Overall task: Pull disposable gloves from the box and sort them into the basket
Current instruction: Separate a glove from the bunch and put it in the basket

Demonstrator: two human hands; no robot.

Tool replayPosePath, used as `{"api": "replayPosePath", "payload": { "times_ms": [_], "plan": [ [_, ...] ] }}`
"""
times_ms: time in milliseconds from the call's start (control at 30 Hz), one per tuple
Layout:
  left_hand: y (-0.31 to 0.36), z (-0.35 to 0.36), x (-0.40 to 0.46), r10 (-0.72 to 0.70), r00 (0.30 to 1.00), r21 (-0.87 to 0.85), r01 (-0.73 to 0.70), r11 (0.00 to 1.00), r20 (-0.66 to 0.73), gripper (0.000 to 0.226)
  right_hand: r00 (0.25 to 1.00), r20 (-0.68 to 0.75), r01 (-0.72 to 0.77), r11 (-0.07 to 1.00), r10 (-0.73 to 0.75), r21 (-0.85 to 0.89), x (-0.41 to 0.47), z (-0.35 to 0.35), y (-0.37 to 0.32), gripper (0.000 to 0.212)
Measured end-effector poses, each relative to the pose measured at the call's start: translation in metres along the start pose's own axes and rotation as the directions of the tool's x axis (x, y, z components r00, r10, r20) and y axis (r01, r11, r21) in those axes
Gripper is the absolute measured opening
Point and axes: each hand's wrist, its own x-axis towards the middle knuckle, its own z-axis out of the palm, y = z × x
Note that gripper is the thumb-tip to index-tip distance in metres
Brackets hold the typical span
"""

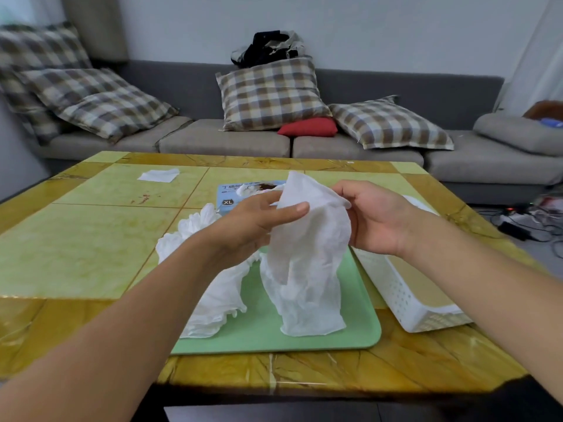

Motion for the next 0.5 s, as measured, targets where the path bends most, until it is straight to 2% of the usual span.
{"api": "replayPosePath", "payload": {
  "times_ms": [33,100,167,233,333,500],
  "plan": [
    [0.000,0.002,-0.001,0.005,1.000,-0.020,-0.004,1.000,0.013,0.050,1.000,0.029,-0.001,1.000,0.001,-0.005,-0.002,-0.002,0.000,0.037],
    [-0.001,0.007,-0.003,0.008,0.998,-0.099,-0.014,0.995,-0.061,0.036,0.990,0.142,-0.006,1.000,0.009,-0.020,-0.009,-0.006,0.000,0.060],
    [-0.001,0.011,-0.004,0.013,0.993,-0.170,-0.033,0.985,-0.120,0.030,0.982,0.191,0.008,0.997,0.007,-0.080,-0.013,-0.006,0.003,0.055],
    [0.000,0.013,-0.005,0.027,0.991,-0.187,-0.052,0.981,-0.134,0.029,0.990,0.138,0.026,0.987,-0.004,-0.157,-0.011,-0.007,0.009,0.046],
    [0.003,0.014,-0.006,0.047,0.987,-0.208,-0.078,0.975,-0.151,0.028,0.998,0.049,0.042,0.982,-0.034,-0.183,-0.007,-0.009,0.011,0.054],
    [0.008,0.004,-0.009,-0.060,0.994,-0.178,0.043,0.983,-0.089,0.024,0.999,0.044,0.029,0.991,-0.023,-0.131,-0.008,-0.016,0.007,0.052]
  ]
}}
